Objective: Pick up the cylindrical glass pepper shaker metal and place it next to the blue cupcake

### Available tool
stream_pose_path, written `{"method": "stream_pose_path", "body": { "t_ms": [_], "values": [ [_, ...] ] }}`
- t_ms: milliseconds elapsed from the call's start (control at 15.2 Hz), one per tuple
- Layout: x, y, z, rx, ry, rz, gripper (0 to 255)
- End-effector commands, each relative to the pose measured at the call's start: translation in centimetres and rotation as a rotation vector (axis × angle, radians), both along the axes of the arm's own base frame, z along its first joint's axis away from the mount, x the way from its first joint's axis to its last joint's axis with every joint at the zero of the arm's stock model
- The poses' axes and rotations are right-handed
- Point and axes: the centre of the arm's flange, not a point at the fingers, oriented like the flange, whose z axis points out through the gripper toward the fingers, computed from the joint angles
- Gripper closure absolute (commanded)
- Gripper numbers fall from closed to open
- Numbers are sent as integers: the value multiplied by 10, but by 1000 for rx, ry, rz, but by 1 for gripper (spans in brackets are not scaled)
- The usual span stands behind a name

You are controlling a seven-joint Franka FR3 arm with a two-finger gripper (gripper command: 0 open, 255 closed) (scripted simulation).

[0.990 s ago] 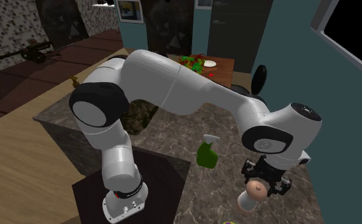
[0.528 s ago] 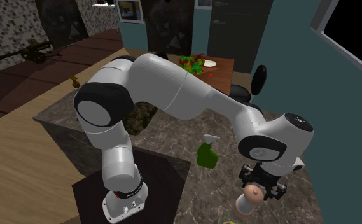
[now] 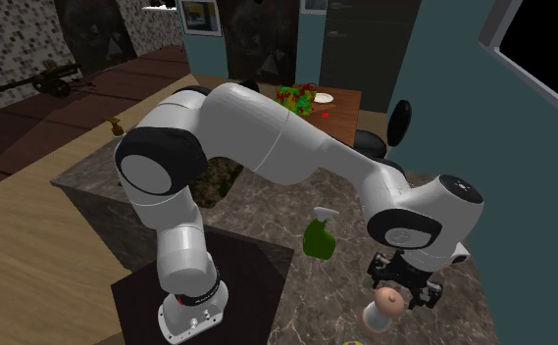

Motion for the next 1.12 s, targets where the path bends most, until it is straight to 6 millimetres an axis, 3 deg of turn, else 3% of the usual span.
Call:
{"method": "stream_pose_path", "body": {
  "t_ms": [0, 264, 528, 1056],
  "values": [
    [0, 0, 0, 0, 0, 0, 0],
    [0, 0, 0, 0, 0, 0, 0],
    [4, 1, 50, 0, 0, 0, 0],
    [4, 1, 50, 0, 0, 0, 0]
  ]
}}
